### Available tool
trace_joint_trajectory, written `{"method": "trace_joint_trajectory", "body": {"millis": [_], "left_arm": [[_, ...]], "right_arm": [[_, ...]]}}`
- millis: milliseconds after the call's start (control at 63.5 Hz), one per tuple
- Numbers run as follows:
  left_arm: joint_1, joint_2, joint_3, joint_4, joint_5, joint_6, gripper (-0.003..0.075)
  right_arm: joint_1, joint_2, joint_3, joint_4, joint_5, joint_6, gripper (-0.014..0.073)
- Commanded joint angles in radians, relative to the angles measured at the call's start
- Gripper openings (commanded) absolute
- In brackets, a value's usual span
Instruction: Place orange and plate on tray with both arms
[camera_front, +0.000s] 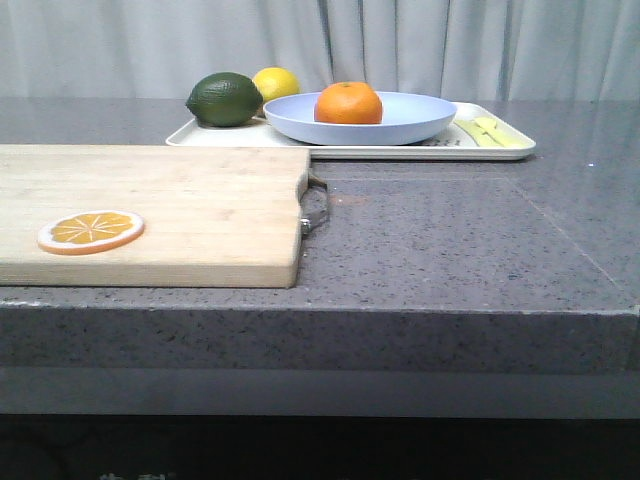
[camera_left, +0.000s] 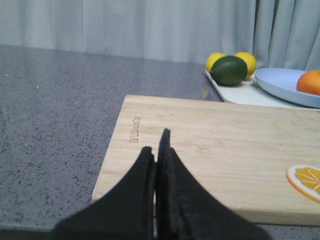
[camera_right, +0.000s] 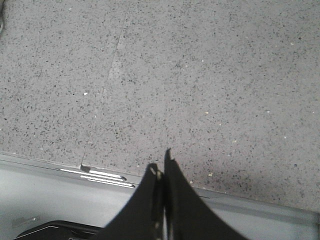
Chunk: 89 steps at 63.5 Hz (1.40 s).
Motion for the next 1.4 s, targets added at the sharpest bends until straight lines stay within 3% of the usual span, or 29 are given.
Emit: {"method": "trace_joint_trajectory", "body": {"millis": [0,1039,1228,1385], "left_arm": [[0.003,-0.023,0.006,-0.014,-0.093,-0.001,-0.0018],[0.003,-0.020,0.006,-0.014,-0.092,-0.001,-0.0018],[0.003,-0.020,0.006,-0.014,-0.092,-0.001,-0.0018],[0.003,-0.020,0.006,-0.014,-0.092,-0.001,-0.0018]], "right_arm": [[-0.001,-0.004,-0.026,0.003,-0.059,-0.008,-0.0068],[-0.004,-0.042,-0.013,-0.013,-0.072,-0.008,-0.0068],[-0.004,-0.259,0.211,-0.024,-0.410,-0.009,-0.0068],[-0.005,-0.484,0.508,-0.025,-0.730,-0.009,-0.0068]]}}
